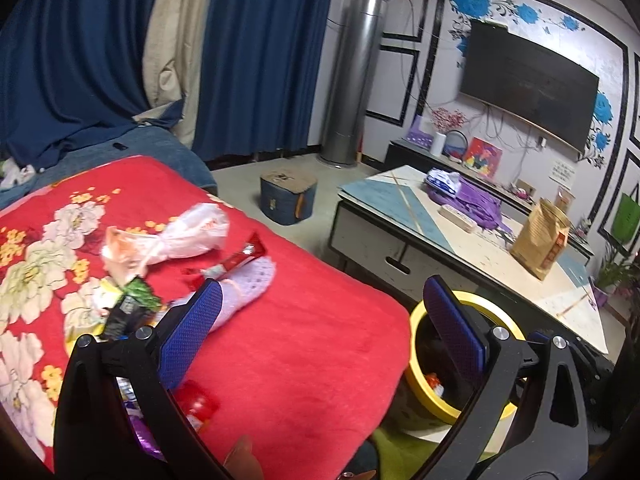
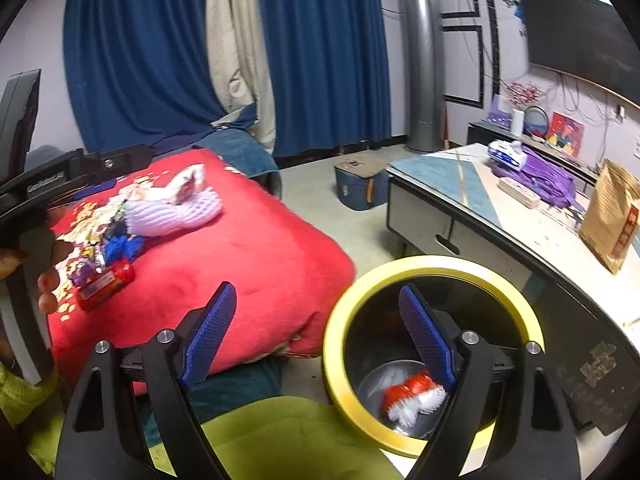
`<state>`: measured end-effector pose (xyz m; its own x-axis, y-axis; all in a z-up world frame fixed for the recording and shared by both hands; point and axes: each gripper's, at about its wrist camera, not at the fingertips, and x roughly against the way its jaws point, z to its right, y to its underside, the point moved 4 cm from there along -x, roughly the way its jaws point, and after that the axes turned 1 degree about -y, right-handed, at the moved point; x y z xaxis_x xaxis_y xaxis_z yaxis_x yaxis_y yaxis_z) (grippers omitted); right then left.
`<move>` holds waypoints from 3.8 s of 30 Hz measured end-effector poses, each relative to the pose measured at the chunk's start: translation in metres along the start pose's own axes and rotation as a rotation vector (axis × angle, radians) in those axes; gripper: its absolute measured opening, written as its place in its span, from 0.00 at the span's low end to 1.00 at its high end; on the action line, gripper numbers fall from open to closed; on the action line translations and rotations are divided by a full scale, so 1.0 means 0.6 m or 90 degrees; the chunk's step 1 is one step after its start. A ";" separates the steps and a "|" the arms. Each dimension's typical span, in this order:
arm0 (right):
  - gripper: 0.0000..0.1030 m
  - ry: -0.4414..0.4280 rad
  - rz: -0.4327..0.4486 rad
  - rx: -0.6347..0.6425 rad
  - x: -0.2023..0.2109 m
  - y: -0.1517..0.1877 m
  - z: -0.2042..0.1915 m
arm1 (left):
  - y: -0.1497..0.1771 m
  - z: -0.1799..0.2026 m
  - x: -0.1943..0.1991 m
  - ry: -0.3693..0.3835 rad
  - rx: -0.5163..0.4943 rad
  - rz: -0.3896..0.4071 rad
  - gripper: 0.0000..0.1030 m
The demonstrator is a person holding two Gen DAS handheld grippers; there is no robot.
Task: Collect trash
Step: 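Move both tools back over the trash on the bed, then grasp the red bottle with the right gripper while the left grasps purple candy wrappers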
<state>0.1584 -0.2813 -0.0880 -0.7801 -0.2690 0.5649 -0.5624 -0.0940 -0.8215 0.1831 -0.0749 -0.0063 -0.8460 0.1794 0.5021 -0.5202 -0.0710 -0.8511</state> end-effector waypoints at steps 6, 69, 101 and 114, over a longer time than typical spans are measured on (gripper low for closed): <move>0.79 -0.037 -0.001 0.032 -0.005 -0.010 -0.051 | -0.002 -0.038 0.019 -0.026 0.015 0.009 0.90; 0.66 -0.289 -0.208 0.018 -0.215 0.007 -0.353 | 0.133 -0.312 0.038 0.082 0.321 -0.188 0.25; 0.35 -0.300 -0.178 -0.090 -0.186 -0.016 -0.262 | 0.101 -0.285 0.060 0.059 0.270 -0.152 0.25; 0.32 -0.256 -0.051 0.008 -0.134 -0.058 -0.242 | 0.088 -0.227 0.054 0.060 0.205 -0.149 0.25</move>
<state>0.2007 -0.1172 -0.0931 -0.5632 -0.6128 0.5543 -0.6122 -0.1411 -0.7780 0.1444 0.0610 -0.0559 -0.6936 0.3148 0.6479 -0.7202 -0.3179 -0.6166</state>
